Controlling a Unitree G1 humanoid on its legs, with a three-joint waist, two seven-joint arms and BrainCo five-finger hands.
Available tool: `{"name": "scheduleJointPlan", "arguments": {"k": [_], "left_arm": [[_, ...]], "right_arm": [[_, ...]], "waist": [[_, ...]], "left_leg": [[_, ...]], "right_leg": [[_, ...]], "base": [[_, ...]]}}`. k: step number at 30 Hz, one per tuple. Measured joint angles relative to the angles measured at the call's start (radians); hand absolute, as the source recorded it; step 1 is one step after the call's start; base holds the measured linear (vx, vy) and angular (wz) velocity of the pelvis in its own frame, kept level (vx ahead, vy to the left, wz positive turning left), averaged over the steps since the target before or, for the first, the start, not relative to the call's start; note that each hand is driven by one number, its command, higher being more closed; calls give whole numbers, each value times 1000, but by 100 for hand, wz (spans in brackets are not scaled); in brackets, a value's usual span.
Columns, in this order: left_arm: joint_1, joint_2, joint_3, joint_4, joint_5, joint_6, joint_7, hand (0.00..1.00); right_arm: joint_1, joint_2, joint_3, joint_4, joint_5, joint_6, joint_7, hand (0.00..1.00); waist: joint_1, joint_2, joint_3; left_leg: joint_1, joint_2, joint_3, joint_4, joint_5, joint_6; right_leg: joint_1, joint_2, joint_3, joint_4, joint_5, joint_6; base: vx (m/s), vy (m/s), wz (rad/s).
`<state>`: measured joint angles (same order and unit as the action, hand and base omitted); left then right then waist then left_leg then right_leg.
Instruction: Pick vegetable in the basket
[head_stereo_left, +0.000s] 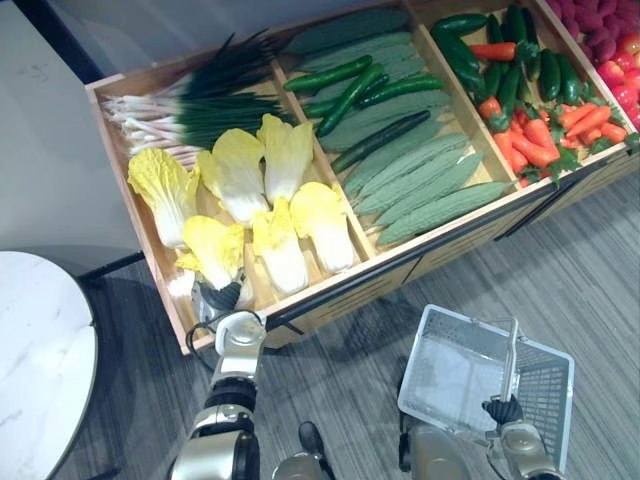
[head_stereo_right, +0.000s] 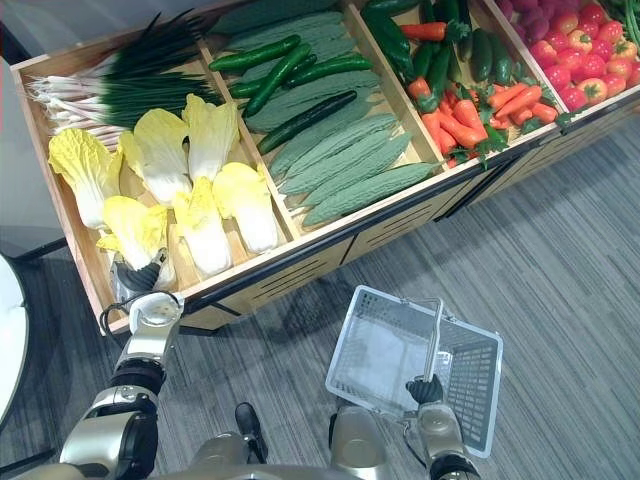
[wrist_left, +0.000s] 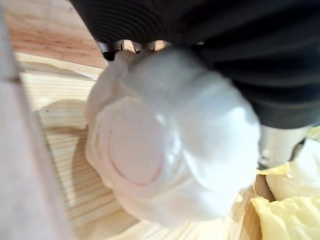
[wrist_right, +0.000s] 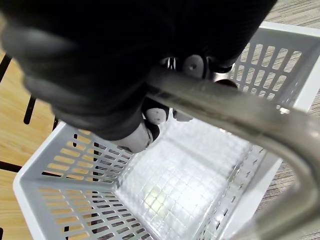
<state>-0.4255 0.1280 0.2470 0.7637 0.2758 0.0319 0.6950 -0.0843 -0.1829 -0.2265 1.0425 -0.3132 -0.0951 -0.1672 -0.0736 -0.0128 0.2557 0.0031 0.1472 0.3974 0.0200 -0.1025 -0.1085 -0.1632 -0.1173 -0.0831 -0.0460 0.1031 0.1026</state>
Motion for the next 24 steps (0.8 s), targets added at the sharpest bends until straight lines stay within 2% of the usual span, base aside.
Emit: {"name": "scheduleJointPlan", "arguments": {"k": [7, 10, 14, 21, 24], "left_arm": [[7, 2, -7, 21, -49, -18, -34, 100], [54, -13, -19, -55, -105, -21, -66, 100], [140, -53, -45, -216, -115, -13, -92, 100], [280, -125, -59, -477, -95, 7, -113, 100], [301, -125, -75, -581, -36, 13, -112, 100]], "right_arm": [[0, 0, -3, 30, 0, 2, 0, 100], [3, -1, -9, 30, -2, 3, 0, 100], [18, -1, -56, 30, -3, 9, 0, 100], [51, 0, -91, 30, -3, 24, 3, 100], [55, 0, -89, 30, -4, 23, 4, 100]], "waist": [[-2, 2, -1], [-4, 4, -3], [-2, 5, -3], [17, 17, -47], [28, 17, -57]], "left_leg": [[18, -3, -29, -2, 0, 0], [18, -14, -55, -1, 2, 3], [14, -23, -88, -1, 6, 8], [-2, -30, -146, -1, 15, 19], [-3, -30, -163, -1, 23, 21]], "right_leg": [[42, -5, -30, -13, 0, 0], [56, -14, -54, -15, -1, 1], [74, -24, -95, -16, -1, 2], [92, -34, -159, -13, -1, 1], [101, -36, -174, -10, -1, 1]], "base": [[3, -17, 11], [-13, -1, 22], [-1, -5, 25], [-1, -6, 24], [-48, -17, 17]]}}
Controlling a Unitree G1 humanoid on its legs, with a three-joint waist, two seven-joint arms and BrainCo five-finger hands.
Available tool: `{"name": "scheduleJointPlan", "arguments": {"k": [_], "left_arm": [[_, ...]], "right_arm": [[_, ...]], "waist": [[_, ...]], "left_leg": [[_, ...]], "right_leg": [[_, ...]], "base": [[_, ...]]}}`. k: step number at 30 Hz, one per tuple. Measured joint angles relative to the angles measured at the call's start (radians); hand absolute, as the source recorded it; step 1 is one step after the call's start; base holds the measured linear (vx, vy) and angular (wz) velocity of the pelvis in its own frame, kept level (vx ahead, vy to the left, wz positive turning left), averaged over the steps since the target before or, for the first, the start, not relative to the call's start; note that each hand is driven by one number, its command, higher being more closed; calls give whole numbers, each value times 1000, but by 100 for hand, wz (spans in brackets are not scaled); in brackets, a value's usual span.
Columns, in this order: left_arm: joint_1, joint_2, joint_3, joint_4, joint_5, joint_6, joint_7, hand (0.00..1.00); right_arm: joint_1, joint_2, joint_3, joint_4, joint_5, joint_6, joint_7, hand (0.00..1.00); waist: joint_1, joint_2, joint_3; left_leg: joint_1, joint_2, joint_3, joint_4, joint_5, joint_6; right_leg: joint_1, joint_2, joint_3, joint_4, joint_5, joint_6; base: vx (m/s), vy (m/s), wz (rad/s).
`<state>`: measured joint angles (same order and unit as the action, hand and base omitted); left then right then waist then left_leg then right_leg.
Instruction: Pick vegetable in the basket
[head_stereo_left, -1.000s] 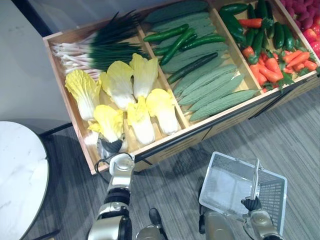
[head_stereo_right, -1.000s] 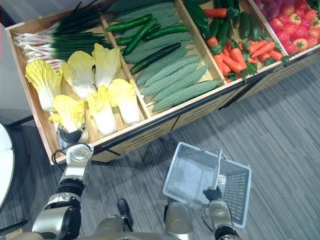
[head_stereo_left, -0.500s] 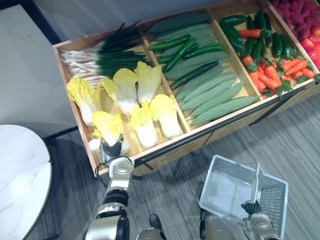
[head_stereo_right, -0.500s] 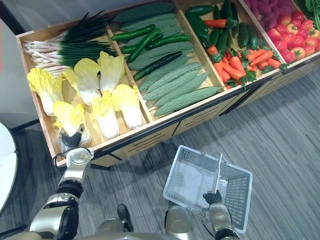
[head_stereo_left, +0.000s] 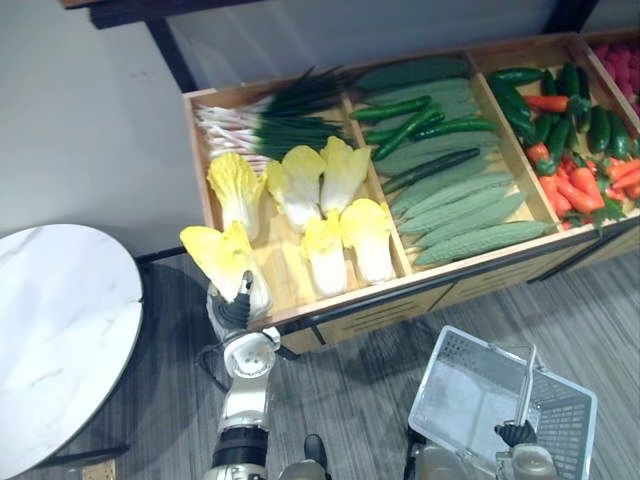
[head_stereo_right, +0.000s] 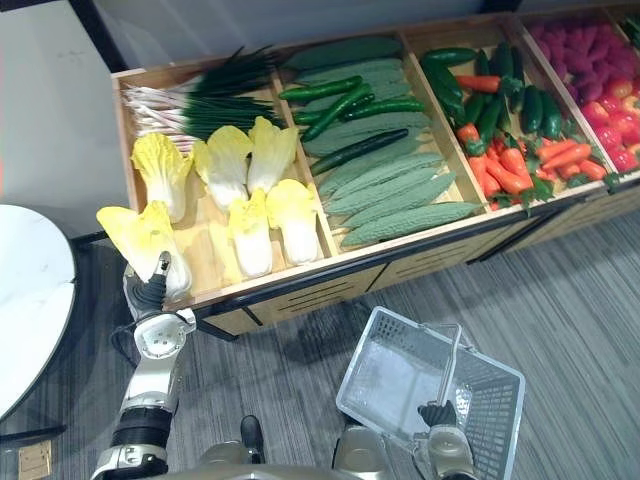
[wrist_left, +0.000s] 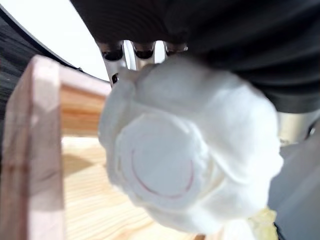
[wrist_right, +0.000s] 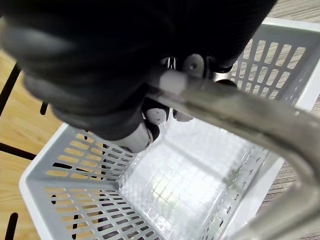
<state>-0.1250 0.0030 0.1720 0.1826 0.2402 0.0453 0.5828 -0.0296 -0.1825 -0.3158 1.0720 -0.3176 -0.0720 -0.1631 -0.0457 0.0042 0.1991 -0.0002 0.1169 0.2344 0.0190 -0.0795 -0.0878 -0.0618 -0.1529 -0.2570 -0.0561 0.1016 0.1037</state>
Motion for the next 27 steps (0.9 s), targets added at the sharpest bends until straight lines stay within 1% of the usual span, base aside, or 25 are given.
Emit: {"name": "scheduleJointPlan", "arguments": {"k": [3, 7, 9, 10, 12, 13, 15, 16, 17, 18, 20, 21, 22, 23, 24, 25, 26, 27], "left_arm": [[3, 3, 0, -94, 50, -1, 3, 100], [3, 22, -24, -183, 98, -3, 2, 100], [4, 50, -49, -247, 129, -14, 1, 100], [6, 57, -56, -281, 136, -22, 1, 100], [6, 91, -86, -356, 140, -49, -5, 100], [6, 108, -106, -381, 159, -63, -15, 100], [12, 143, -161, -428, 176, -97, -45, 100], [13, 171, -201, -445, 175, -126, -73, 100], [13, 177, -209, -445, 175, -132, -81, 100], [13, 200, -246, -446, 175, -161, -112, 100], [14, 235, -299, -446, 172, -182, -155, 100], [14, 264, -332, -446, 164, -209, -187, 100], [14, 297, -365, -446, 153, -239, -226, 100], [14, 312, -381, -446, 153, -250, -243, 100], [12, 341, -415, -446, 126, -270, -275, 100], [12, 367, -447, -446, 84, -292, -299, 100], [12, 380, -461, -445, 66, -300, -312, 100], [9, 414, -500, -444, 32, -315, -329, 100]], "right_arm": [[3, -1, 9, 0, -9, 0, 0, 100], [10, -18, 44, -3, -35, -3, 16, 100], [12, -51, 60, -5, -44, -7, 29, 100], [11, -71, 63, -5, -59, -8, 39, 100], [10, -130, 87, -6, -77, -23, 43, 100], [8, -153, 91, -10, -79, -24, 44, 100], [9, -207, 127, -59, -97, -24, 59, 100], [12, -254, 188, -121, -109, -25, 80, 100], [12, -262, 199, -132, -112, -27, 84, 100], [8, -299, 245, -184, -118, -36, 100, 100], [7, -353, 309, -270, -119, -55, 128, 100], [6, -391, 349, -319, -119, -76, 141, 100], [-3, -425, 379, -344, -117, -95, 163, 100], [-10, -437, 392, -353, -116, -101, 171, 100], [-19, -455, 414, -368, -114, -111, 181, 100], [-27, -476, 442, -392, -111, -113, 195, 100], [-33, -485, 460, -401, -102, -115, 200, 100], [-45, -505, 502, -427, -92, -116, 212, 100]], "waist": [[5, -2, -8], [1, -4, -31], [-1, -7, -40], [5, -9, -47], [12, -12, -53], [15, -12, -53], [14, -13, -56], [13, -15, -60], [12, -15, -62], [-5, -15, -66], [-12, -15, -66], [-13, -13, -67], [-23, -13, -67], [-33, -12, -67], [-40, -12, -67], [-37, -12, -67], [-36, -12, -67], [-40, -12, -67]], "left_leg": [[-2, -2, -2, -1, 8, 0], [-1, -1, 0, -16, 22, 1], [1, -1, 8, -23, 22, -2], [2, -1, 25, -31, 23, -4], [8, -3, 57, -37, 24, -4], [18, -3, 67, -38, 24, -3], [43, -2, 105, -43, 18, -4], [60, -3, 142, -50, 13, -7], [60, -3, 145, -50, 11, -7], [70, -4, 171, -50, 6, -6], [100, -5, 226, -49, -9, -8], [114, -5, 265, -45, -23, -10], [126, -6, 299, -41, -32, -11], [128, -6, 308, -34, -40, -11], [134, -4, 336, -13, -56, -11], [143, -1, 378, 5, -75, -14], [147, -1, 396, 13, -82, -16], [154, 0, 426, 24, -94, -18]], "right_leg": [[-2, -3, -4, 1, 0, 0], [-7, -4, -3, 1, 0, 0], [-16, -3, 17, 2, 0, 0], [-26, -1, 32, 2, 0, 0], [-43, 1, 65, 3, 7, 8], [-43, 3, 80, 3, 10, 12], [-43, 10, 116, 4, 16, 14], [-51, 16, 152, 6, 19, 16], [-54, 17, 158, 6, 20, 17], [-59, 20, 182, 5, 25, 19], [-64, 32, 238, 6, 30, 21], [-71, 36, 278, 6, 34, 21], [-76, 41, 312, 6, 39, 25], [-77, 42, 323, 6, 40, 26], [-81, 47, 350, 7, 45, 29], [-89, 56, 392, 8, 51, 30], [-91, 60, 410, 7, 55, 31], [-94, 67, 438, 6, 61, 33]], "base": [[-79, -22, 3], [-78, -31, 0], [-67, -25, -13], [-40, -9, -39], [-15, -4, -44], [16, 3, -43], [37, 9, -59], [26, 12, -58], [22, 11, -62], [18, 10, -61], [6, 11, -86], [-17, 17, -97], [-17, 15, -88], [-3, 4, -68], [-4, -15, -79], [-6, -16, -87], [-40, -24, -94], [-35, -15, -64]]}}
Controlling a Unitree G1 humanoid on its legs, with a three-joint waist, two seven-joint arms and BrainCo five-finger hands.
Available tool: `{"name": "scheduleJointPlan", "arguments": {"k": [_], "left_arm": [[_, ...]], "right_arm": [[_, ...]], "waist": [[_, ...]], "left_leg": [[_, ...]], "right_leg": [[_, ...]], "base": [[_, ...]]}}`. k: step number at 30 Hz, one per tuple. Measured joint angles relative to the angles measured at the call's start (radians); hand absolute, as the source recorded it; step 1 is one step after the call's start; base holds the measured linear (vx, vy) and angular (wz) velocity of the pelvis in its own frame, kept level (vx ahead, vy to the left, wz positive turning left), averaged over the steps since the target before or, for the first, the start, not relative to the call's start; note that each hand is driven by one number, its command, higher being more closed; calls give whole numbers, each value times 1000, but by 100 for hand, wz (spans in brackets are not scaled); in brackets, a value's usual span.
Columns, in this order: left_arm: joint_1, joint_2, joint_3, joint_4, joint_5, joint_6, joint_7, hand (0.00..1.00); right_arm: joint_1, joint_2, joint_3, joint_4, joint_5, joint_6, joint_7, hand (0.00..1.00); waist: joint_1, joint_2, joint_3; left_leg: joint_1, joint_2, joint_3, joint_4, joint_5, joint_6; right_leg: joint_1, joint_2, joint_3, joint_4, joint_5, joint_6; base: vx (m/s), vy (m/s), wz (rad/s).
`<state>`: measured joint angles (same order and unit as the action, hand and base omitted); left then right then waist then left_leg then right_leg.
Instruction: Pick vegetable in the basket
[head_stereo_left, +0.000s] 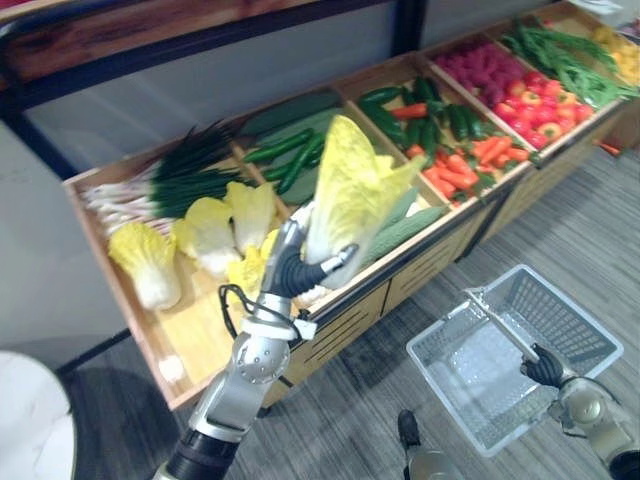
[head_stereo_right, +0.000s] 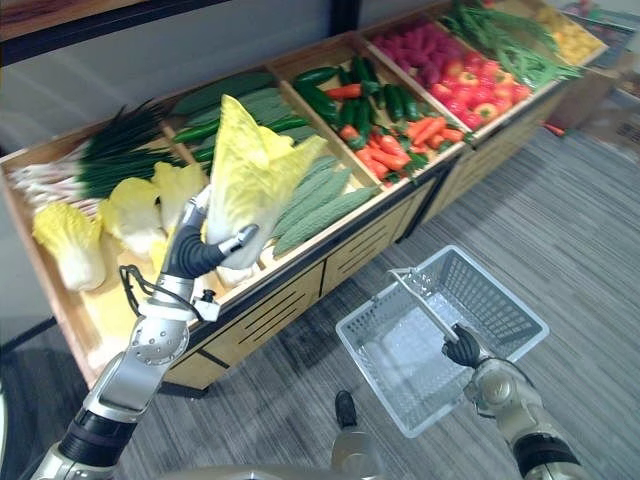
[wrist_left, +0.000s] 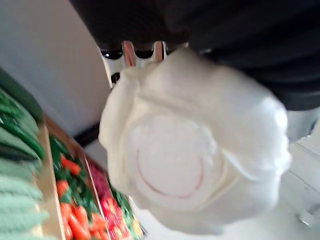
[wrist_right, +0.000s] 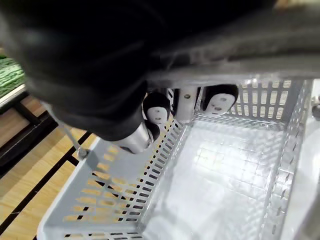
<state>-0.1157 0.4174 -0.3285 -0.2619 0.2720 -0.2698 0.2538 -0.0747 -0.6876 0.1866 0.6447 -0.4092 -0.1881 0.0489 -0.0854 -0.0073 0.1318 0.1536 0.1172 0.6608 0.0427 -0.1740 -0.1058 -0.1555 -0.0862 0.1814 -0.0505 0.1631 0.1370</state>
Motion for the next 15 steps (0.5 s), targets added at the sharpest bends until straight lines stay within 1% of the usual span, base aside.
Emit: {"name": "scheduleJointPlan", "arguments": {"k": [1, 2, 4, 5, 6, 8, 11, 13, 14, 15], "left_arm": [[-4, 19, -25, 0, -19, -7, -9, 100], [-21, 62, -101, 0, -50, -18, -39, 100], [-34, 92, -169, 0, -75, -36, -69, 100], [-67, 117, -240, 0, -110, -45, -101, 100], [-88, 128, -279, -1, -121, -53, -116, 100], [-120, 142, -327, -1, -144, -66, -141, 100], [-181, 150, -398, -1, -149, -80, -171, 100], [-206, 161, -455, 2, -149, -82, -193, 100], [-209, 163, -468, 2, -148, -83, -196, 100], [-215, 165, -491, 8, -141, -88, -203, 100]], "right_arm": [[-4, -11, 21, -15, 7, 0, 6, 100], [-4, -31, 54, -61, 26, -3, 22, 100], [-2, -50, 76, -108, 29, -16, 30, 100], [1, -76, 97, -157, 30, -24, 41, 100], [6, -87, 99, -188, 33, -29, 51, 100], [12, -96, 99, -236, 38, -40, 64, 100], [19, -123, 109, -312, 78, -61, 65, 100], [15, -151, 136, -365, 116, -68, 67, 100], [14, -158, 141, -378, 117, -74, 70, 100], [14, -163, 143, -400, 140, -79, 75, 100]], "waist": [[0, 0, 0], [3, 0, 0], [1, 1, 0], [2, 3, -2], [4, 5, -3], [4, 9, -6], [4, 20, -13], [3, 36, -23], [3, 40, -25], [1, 44, -28]], "left_leg": [[11, 0, 19, 2, -5, -1], [23, 5, 56, 15, -20, -5], [27, 14, 86, 40, -42, -10], [27, 27, 115, 71, -62, -14], [29, 37, 130, 90, -74, -18], [31, 56, 153, 123, -92, -26], [31, 89, 208, 172, -113, -42], [44, 115, 263, 199, -125, -58], [45, 121, 269, 207, -127, -62], [48, 130, 290, 213, -129, -65]], "right_leg": [[0, 3, 17, 0, 2, 0], [0, 14, 48, 0, 8, 1], [0, 23, 71, 0, 10, 2], [-1, 31, 85, 1, 11, 3], [-3, 38, 97, 4, 11, 4], [-5, 53, 110, 12, 11, 4], [-16, 76, 137, 20, 11, 4], [-17, 99, 160, 21, 13, 1], [-17, 103, 162, 21, 13, 0], [-18, 108, 165, 21, 13, 0]], "base": [[-55, -27, -81], [-36, -21, -63], [-58, -42, -55], [-52, -50, -48], [-25, -49, -46], [1, -37, -34], [35, -44, -36], [43, -46, -35], [38, -44, -27], [28, -44, -22]]}}
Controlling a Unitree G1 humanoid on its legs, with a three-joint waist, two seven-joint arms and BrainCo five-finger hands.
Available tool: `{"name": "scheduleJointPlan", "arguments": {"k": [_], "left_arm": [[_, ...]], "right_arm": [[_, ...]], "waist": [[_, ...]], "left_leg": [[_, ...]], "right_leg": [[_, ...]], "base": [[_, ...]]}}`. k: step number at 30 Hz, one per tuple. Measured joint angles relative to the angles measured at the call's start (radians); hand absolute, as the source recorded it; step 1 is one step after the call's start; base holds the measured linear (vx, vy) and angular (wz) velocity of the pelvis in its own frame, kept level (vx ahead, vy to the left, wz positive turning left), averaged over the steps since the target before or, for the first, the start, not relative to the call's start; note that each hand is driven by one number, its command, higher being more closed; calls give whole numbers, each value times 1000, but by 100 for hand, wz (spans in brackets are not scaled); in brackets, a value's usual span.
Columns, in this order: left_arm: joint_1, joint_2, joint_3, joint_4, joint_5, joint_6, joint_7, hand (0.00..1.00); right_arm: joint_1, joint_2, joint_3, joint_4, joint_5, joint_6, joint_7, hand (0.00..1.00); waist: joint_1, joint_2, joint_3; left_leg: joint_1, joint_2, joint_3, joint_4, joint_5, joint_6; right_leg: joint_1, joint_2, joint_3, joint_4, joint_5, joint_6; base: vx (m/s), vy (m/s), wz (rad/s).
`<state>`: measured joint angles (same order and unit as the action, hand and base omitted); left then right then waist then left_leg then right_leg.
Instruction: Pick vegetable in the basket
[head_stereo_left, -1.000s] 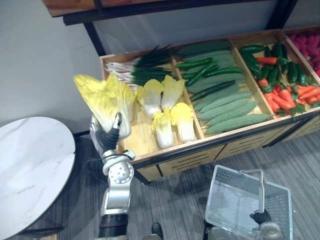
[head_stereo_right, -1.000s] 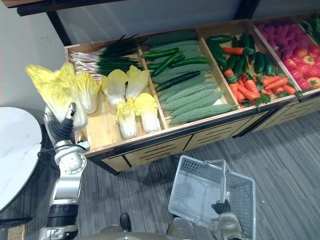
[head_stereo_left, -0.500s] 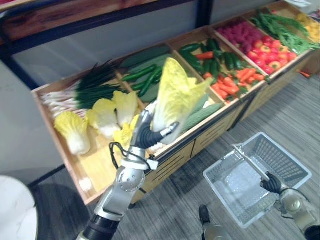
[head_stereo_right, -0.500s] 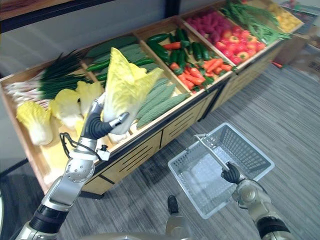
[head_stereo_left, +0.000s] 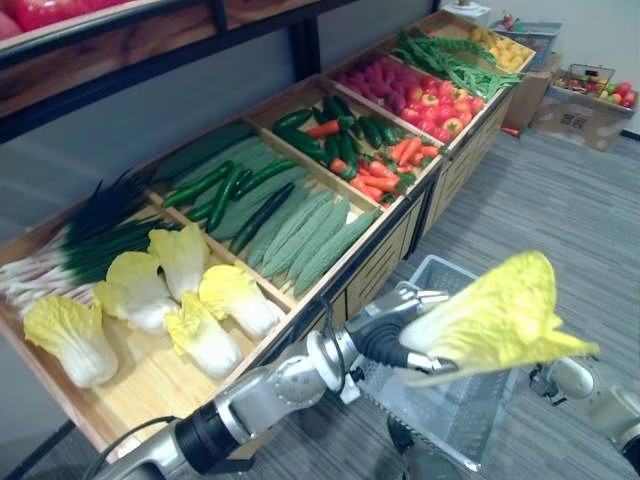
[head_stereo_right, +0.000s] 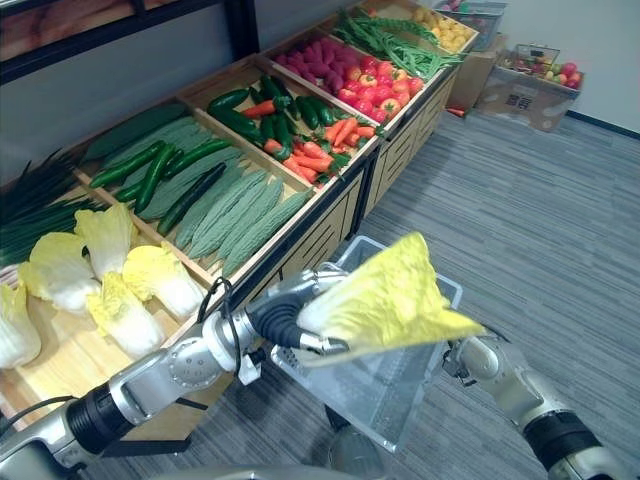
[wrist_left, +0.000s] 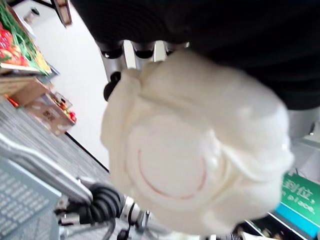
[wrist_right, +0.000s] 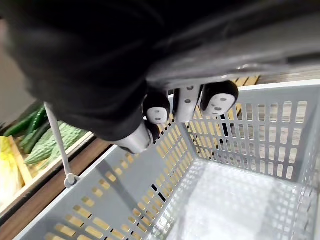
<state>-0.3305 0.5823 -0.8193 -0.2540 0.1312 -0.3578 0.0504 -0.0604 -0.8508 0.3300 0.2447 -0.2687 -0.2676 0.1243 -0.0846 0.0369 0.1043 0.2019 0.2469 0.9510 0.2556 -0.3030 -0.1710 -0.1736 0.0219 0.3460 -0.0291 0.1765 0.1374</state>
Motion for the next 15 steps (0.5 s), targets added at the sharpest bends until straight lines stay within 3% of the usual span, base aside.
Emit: {"name": "scheduleJointPlan", "arguments": {"k": [5, 15], "left_arm": [[-5, 1, -42, 72, 10, -4, -30, 100], [-19, -40, -51, 311, 152, -1, -77, 100]], "right_arm": [[-12, -50, 44, -71, 94, -1, 41, 100], [-15, -125, 78, -164, 217, 0, 125, 100]], "waist": [[1, 2, -2], [-39, 5, -23]], "left_leg": [[18, 23, 60, 30, -13, -16], [33, 31, 132, 48, -20, -27]], "right_leg": [[-10, 29, 41, 15, 2, -2], [-33, 55, 91, 30, 4, -5]], "base": [[-9, -39, -27], [-3, -2, -17]]}}
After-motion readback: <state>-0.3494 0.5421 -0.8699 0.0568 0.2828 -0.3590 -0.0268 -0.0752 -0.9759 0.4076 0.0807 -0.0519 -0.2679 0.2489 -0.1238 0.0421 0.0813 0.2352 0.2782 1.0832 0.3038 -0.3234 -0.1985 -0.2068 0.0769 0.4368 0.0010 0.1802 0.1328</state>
